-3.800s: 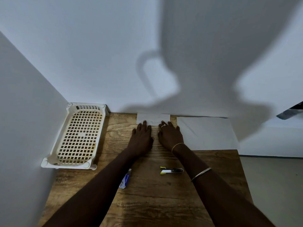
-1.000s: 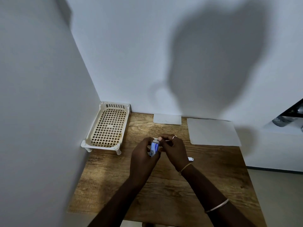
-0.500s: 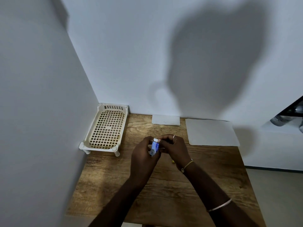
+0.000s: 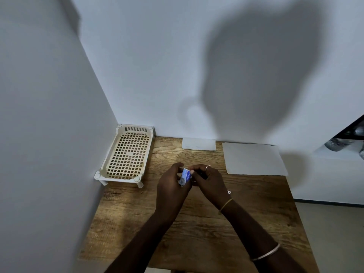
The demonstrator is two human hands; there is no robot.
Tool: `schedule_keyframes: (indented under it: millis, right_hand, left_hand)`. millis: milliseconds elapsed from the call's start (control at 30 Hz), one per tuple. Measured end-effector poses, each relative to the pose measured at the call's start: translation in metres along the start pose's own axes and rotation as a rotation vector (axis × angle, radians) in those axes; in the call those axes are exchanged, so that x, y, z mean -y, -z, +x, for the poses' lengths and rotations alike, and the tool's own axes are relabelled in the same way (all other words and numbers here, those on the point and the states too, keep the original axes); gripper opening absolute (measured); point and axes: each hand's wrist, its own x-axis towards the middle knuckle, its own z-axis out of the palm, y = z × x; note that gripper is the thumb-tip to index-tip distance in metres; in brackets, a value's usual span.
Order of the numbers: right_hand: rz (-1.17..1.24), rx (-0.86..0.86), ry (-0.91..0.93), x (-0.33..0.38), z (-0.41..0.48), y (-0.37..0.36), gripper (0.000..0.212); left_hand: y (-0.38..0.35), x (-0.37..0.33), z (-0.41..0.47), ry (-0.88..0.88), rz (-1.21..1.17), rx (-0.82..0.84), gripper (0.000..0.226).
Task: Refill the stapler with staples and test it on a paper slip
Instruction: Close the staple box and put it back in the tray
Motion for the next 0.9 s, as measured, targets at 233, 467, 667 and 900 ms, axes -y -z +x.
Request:
schedule_keyframes:
  millis: [233, 467, 667, 900]
  right_hand:
    - [-0.283, 0.003, 0.115, -0.007, -0.004, 0.009, 0.029]
    - [-0.657, 0.122, 0.160, -0.025, -0.019, 0.018, 0.062]
    - [-0.806, 0.071, 0.226, -0.032, -0.028, 0.045, 0.044]
    - [-0.994, 0.071, 0.152, -0.051, -0.020, 0.081, 0.036]
  left_hand:
    - [-0.002, 0.007, 0.000, -0.028, 0.115, 0.094, 0.056]
    - [-0.015, 0.010, -0.003, -0.143, 0.308, 0.254, 0.063]
    - [-0.042, 0.008, -0.007, -0.287, 0.384, 0.400, 0.070]
    - [-0.086, 0.012, 0.000, -0.338, 0.405, 0.546, 0.061]
